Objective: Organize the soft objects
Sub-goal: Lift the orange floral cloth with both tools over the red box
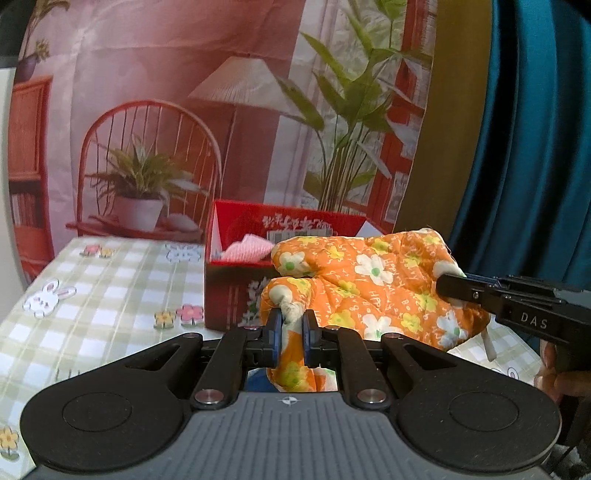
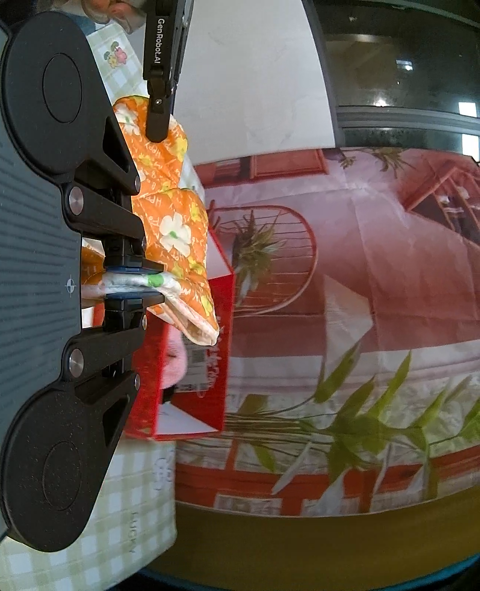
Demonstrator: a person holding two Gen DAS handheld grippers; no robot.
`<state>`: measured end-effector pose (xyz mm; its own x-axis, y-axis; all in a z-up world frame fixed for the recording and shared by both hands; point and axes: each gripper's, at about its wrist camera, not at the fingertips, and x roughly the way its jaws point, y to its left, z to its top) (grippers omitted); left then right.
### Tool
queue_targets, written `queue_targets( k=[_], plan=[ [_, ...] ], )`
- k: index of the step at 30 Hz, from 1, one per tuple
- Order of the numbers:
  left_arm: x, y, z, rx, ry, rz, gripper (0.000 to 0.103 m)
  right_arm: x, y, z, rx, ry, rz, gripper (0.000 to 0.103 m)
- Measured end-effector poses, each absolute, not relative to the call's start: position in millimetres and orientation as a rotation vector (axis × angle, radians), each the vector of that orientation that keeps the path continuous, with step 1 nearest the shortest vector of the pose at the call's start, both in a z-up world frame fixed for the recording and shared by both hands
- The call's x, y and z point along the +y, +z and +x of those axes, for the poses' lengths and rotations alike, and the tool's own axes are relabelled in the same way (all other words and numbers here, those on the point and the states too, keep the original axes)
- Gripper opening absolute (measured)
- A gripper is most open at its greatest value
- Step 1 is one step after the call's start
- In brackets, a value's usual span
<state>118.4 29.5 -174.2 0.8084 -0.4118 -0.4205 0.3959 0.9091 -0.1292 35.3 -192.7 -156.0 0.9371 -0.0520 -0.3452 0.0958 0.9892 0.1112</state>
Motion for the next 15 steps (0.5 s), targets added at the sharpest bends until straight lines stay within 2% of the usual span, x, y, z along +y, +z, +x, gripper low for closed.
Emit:
queue_targets(
  k=[15],
  plan=[
    [-1,-139,196,0.433,-0.409,0.019,0.012,-232,-130,104,0.356,-0.077,0.055,0.009]
  ],
)
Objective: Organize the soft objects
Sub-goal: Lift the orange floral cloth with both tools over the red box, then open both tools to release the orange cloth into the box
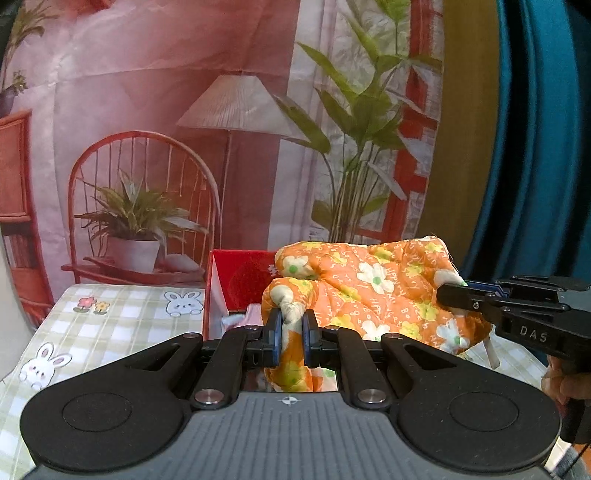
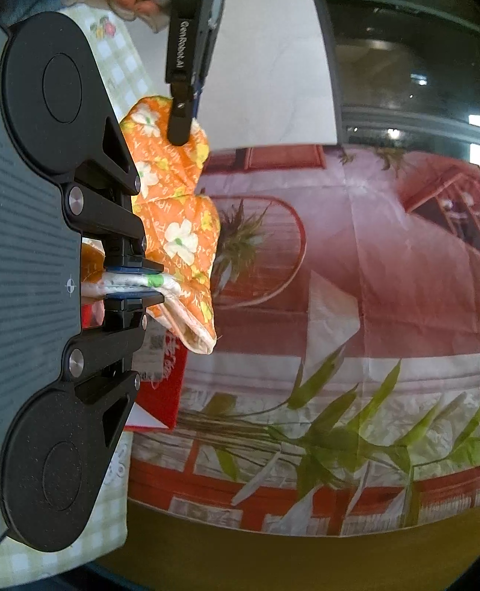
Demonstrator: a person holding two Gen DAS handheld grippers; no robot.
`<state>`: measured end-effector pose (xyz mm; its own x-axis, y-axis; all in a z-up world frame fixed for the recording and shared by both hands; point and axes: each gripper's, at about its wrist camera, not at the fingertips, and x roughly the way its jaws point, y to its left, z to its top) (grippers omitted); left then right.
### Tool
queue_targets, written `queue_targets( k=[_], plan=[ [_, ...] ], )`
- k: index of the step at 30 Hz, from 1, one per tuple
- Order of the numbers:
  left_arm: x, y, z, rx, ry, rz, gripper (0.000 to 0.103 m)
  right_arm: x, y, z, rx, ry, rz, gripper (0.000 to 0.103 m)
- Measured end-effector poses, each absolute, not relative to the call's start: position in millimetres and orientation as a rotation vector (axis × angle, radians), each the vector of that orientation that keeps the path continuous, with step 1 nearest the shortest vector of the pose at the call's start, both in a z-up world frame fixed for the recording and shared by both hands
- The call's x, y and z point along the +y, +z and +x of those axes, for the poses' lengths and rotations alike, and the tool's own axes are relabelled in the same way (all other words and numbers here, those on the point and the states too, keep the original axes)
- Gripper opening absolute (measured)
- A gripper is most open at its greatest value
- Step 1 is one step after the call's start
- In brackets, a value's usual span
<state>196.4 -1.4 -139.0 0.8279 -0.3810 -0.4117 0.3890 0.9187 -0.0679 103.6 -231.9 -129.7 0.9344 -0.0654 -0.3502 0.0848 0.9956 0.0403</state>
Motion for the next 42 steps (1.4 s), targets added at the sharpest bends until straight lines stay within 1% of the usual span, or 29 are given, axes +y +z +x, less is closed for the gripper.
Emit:
queue_targets(
  k=[13,22,25,26,27,28,29,30,31,34,42],
  plan=[
    [-33,-153,291,0.550,-0.316,0.025,0.012,-270,-163,202,0.481,-0.186,0.039,0.009],
    [-40,-172,322,0.629,-0.263,0.036,0.012,-276,-183,242,0.556,-0.221,-0.012,0.008],
    [-43,-176,326,0.646,-0.257,0.052,0.015,-279,-187,252,0.601,-0.234,-0.003,0.009],
    [-42,-176,326,0.648,-0.257,0.046,0.016,-280,-188,254,0.616,-0.236,0.002,0.009],
    [-40,-176,326,0.649,-0.260,0.037,0.025,-282,-189,255,0.628,-0.241,0.004,0.011],
    [-38,-175,326,0.649,-0.267,0.025,0.038,-283,-190,257,0.639,-0.251,0.003,0.013],
    [-36,-174,326,0.647,-0.272,0.012,0.046,-285,-190,257,0.645,-0.255,0.008,0.014],
    [-34,-173,325,0.641,-0.272,0.003,0.056,-286,-189,256,0.642,-0.260,0.012,0.019],
    [-33,-171,323,0.629,-0.271,0.001,0.059,-286,-188,254,0.631,-0.273,0.010,0.025],
    [-31,-165,321,0.611,-0.267,0.010,0.060,-287,-182,245,0.589,-0.295,-0.006,0.027],
    [-32,-151,303,0.597,-0.292,0.042,0.060,-287,-164,217,0.539,-0.283,0.010,0.027]
  ],
)
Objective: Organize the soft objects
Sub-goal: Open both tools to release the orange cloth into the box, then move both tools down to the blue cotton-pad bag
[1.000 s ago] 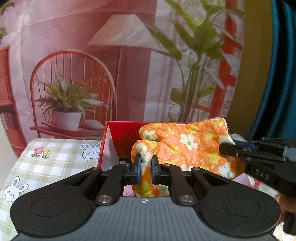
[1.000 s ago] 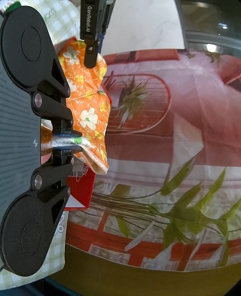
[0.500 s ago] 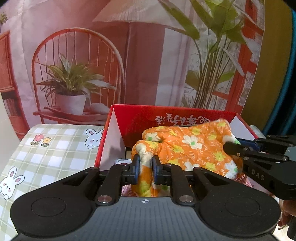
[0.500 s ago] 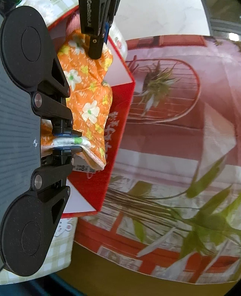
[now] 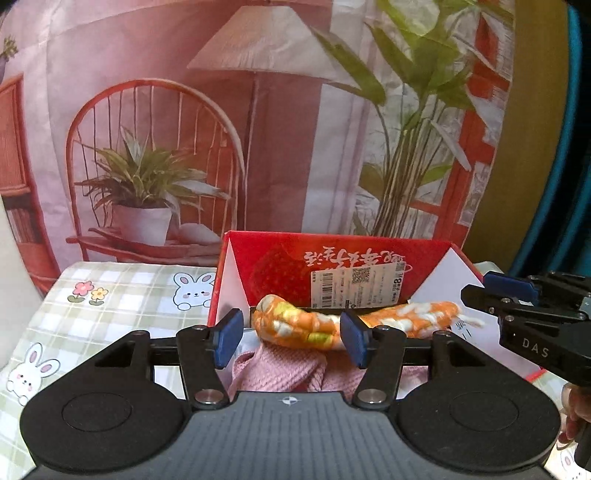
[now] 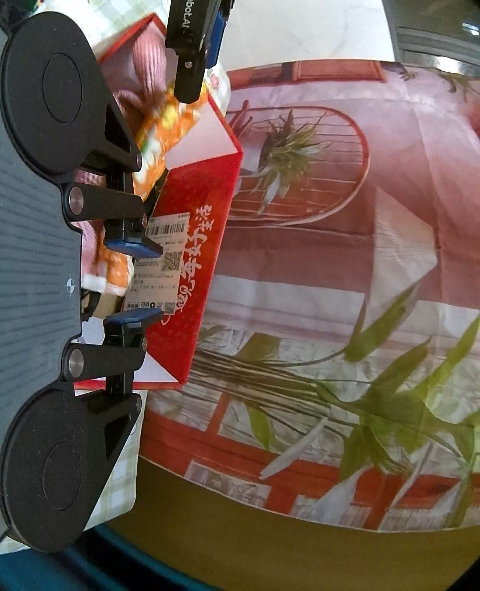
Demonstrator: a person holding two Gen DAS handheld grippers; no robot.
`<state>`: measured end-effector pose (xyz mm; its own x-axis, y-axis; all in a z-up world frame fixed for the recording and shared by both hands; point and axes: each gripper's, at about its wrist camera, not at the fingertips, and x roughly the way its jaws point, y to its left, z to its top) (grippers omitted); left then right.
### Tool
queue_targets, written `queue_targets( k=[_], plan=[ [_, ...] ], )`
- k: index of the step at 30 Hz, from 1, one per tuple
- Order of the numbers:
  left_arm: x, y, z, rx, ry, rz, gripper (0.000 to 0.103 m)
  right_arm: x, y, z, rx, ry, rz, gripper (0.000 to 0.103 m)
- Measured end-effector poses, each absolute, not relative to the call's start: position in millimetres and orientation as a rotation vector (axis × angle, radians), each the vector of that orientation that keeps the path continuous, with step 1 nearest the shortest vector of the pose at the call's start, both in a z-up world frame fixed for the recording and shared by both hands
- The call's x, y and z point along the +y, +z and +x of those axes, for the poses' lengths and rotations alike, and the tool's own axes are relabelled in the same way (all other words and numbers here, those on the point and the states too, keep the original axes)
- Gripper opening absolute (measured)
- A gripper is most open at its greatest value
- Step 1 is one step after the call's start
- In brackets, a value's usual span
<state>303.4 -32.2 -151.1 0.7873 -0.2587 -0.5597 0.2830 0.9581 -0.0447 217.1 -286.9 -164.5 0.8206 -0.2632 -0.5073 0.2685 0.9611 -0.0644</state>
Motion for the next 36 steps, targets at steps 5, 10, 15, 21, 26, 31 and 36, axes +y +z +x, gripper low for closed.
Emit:
queue_targets(
  k=[5,10,15,21,26,31,36],
  plan=[
    [-28,-144,286,0.586,-0.304,0.056,0.060,-273,-159,199,0.532,-0.260,0.017,0.027],
    [-21,-141,266,0.592,-0.303,0.061,0.060,-255,-158,178,0.526,-0.229,0.031,0.027],
    [-15,-147,242,0.615,-0.308,0.059,0.060,-242,-158,152,0.501,-0.216,0.102,0.028],
    [-7,-164,210,0.649,-0.314,0.045,0.060,-225,-166,118,0.496,-0.207,0.165,0.028],
    [0,-179,189,0.677,-0.310,0.032,0.060,-211,-180,95,0.527,-0.198,0.184,0.028],
    [6,-192,171,0.702,-0.299,0.013,0.060,-195,-199,76,0.567,-0.170,0.165,0.030],
    [13,-205,154,0.731,-0.310,-0.032,0.060,-183,-217,62,0.609,-0.141,0.178,0.039]
  ],
)
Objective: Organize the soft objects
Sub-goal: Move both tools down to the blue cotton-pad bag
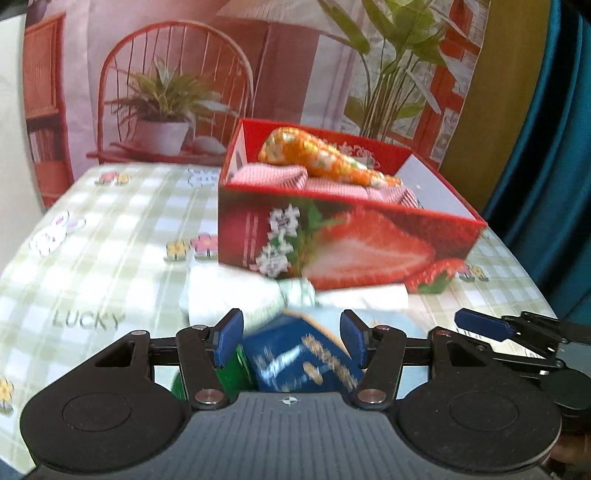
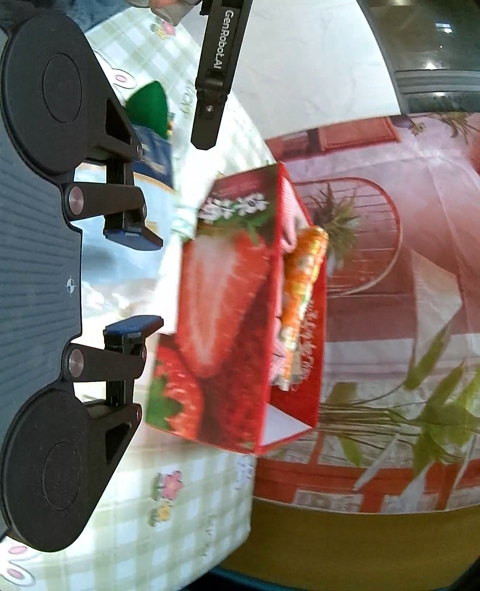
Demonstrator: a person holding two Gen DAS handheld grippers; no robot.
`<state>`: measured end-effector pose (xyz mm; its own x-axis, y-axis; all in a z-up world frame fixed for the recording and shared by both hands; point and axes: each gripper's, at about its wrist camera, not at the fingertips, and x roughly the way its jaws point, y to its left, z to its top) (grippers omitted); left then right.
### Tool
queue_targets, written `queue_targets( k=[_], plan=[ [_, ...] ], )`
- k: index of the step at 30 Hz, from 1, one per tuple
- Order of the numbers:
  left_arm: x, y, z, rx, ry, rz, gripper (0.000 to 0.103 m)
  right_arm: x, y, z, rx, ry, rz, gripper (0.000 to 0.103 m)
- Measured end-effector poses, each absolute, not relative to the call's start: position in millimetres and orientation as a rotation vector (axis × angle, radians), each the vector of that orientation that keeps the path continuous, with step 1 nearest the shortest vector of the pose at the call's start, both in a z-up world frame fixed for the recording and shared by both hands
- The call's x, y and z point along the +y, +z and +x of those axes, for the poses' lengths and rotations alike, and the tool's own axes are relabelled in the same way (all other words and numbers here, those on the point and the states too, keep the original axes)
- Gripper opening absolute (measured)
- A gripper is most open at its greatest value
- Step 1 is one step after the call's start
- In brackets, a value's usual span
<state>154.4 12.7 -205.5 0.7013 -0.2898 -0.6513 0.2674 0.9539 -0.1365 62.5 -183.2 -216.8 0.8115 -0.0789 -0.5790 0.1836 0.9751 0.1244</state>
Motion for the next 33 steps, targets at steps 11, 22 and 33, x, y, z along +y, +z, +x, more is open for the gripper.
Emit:
queue_targets(
  k=[11,22,33],
  plan=[
    [25,-234,145,0.796,-0.335,-0.096,0.060,-180,-233,53,0.649,-0.119,0.223,0.060],
    [29,-253,153,0.848,-0.371,-0.160,0.061,-182,-246,56,0.675,-0.128,0.257,0.076],
    [33,-260,156,0.866,-0.389,-0.228,0.064,-189,-252,56,0.678,-0.127,0.318,0.083]
  ],
)
